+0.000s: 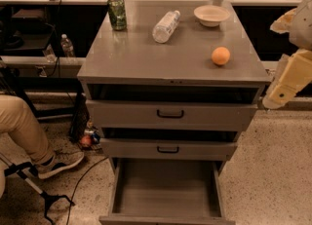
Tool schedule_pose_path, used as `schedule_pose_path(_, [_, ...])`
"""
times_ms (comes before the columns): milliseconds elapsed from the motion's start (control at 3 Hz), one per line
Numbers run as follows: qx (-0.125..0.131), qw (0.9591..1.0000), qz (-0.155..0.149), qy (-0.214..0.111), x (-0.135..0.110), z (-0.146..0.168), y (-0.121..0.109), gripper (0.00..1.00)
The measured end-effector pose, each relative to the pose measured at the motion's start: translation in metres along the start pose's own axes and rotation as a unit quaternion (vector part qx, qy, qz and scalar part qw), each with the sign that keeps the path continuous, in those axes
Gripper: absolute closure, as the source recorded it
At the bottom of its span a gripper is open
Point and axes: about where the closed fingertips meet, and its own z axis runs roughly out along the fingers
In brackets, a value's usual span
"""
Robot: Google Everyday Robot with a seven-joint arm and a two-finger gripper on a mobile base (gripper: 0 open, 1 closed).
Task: Place orange into bottom drawer
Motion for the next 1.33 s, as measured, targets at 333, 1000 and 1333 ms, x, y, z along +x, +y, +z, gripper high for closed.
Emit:
schedule_pose_path(333, [0.007,0.9982,0.049,-0.034,0.020,0.027,-0.026,0.00])
schedule_pose_path(1000, [0.020,0.9917,0.102,-0.076,0.030,0.063,-0.055,0.00])
schedule_pose_path(1333, [0.021,0.9897,0.114,-0.084,0.031,0.070,-0.065,0.00])
